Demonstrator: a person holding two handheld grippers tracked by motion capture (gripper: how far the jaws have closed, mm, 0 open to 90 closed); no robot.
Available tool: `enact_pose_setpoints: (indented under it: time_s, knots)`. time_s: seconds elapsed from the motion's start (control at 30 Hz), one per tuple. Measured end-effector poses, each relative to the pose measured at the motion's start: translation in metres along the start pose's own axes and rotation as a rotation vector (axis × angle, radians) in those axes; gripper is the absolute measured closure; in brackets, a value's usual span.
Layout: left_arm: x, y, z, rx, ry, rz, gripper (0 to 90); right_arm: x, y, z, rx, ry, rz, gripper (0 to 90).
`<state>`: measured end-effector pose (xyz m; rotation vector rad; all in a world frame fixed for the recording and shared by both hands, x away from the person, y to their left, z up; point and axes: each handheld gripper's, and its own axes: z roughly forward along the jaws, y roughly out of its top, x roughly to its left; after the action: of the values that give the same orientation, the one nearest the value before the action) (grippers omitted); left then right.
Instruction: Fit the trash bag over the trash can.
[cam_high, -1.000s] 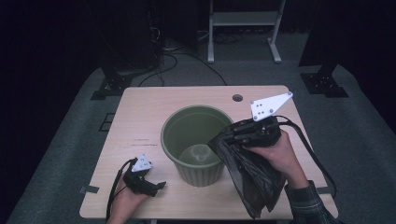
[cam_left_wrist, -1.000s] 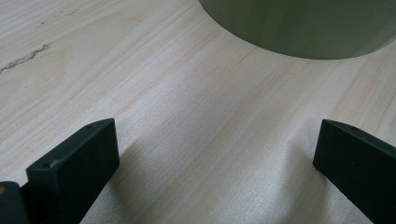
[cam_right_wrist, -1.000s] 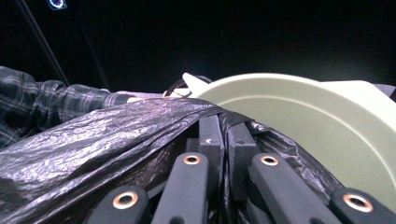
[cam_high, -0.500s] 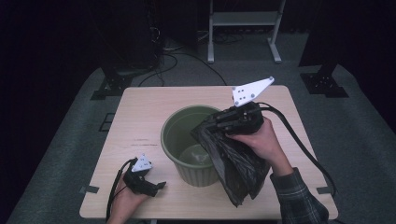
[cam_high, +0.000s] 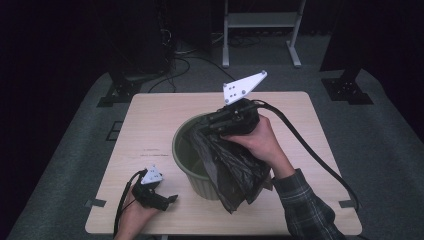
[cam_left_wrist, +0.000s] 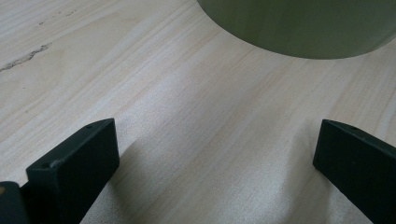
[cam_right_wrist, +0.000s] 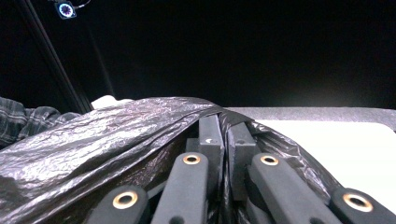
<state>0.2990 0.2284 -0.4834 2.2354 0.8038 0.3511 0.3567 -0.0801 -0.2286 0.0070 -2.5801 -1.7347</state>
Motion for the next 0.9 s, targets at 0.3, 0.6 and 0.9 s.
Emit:
enact_pose_setpoints:
  time_s: [0.3, 0.6, 0.9]
  knots:
    - [0.000, 0.000, 0.000, -0.001, -0.002, 0.001, 0.0, -0.019, 0.015, 0.019, -0.006, 0.029, 0.022, 87.2]
    - [0.000, 0.000, 0.000, -0.001, -0.004, 0.005, 0.0, -0.032, 0.032, 0.048, -0.003, 0.069, 0.017, 87.1]
    - [-0.001, 0.000, 0.000, -0.001, -0.006, 0.009, 0.0, -0.040, 0.052, 0.077, -0.026, 0.102, 0.017, 87.2]
